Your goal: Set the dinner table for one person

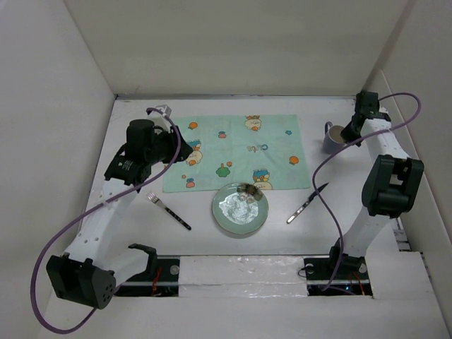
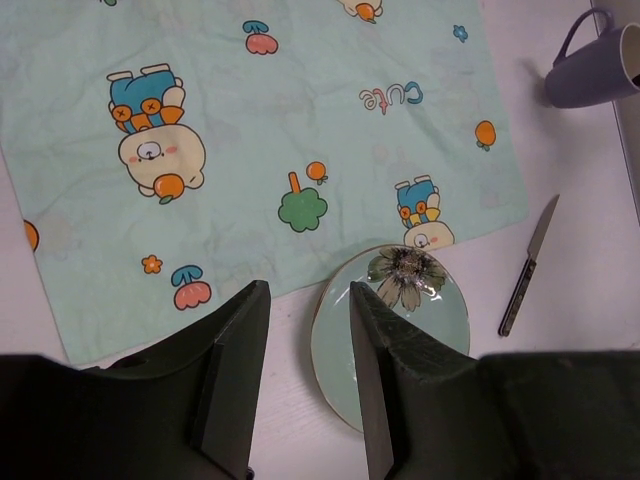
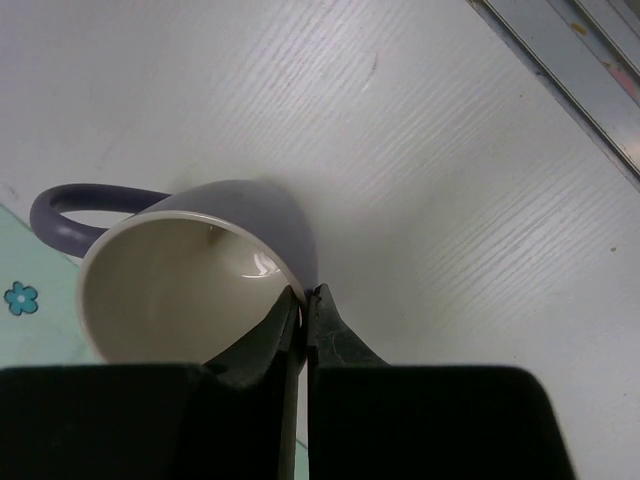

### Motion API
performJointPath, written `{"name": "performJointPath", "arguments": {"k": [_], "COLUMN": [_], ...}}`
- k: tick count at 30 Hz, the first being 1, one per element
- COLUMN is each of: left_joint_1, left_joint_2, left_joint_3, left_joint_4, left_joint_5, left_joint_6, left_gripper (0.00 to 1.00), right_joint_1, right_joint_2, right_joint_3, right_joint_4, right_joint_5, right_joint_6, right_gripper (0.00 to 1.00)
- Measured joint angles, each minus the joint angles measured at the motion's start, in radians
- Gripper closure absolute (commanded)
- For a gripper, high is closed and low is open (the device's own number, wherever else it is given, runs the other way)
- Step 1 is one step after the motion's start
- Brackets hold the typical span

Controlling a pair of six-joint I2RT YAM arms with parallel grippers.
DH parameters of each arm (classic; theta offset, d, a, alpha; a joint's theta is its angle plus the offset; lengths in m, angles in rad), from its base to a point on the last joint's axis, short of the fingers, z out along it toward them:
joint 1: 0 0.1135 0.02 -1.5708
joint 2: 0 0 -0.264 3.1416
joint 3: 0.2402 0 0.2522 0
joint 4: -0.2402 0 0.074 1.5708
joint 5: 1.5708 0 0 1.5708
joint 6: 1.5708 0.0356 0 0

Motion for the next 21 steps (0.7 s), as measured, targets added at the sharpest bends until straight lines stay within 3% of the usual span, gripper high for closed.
{"name": "performJointPath", "arguments": {"k": [4, 13, 21], "left_joint_1": [0.0, 0.0, 0.0], "left_joint_2": [0.025, 0.043, 0.043], "left_joint_3": [0.011, 0.019, 0.019], "left_joint_4": [-0.003, -0.027, -0.043], "left_joint_5": [0.001, 0.0, -0.012], "left_joint_6": [0.0, 0.0, 0.001], "left_gripper": [0.64, 0.63, 0.63], "right_joint_1": [0.066, 0.272, 0.359], "right_joint_2": [-0.002, 0.183, 0.418], "right_joint_3": [0.109, 0.653, 0.861], "right_joint_4": [-0.049, -0.141, -0.279], "right_joint_5": [0.002, -0.001, 0.003], "right_joint_6": [-0.018, -0.059, -0.082], "right_gripper": [1.0, 1.0, 1.0]}}
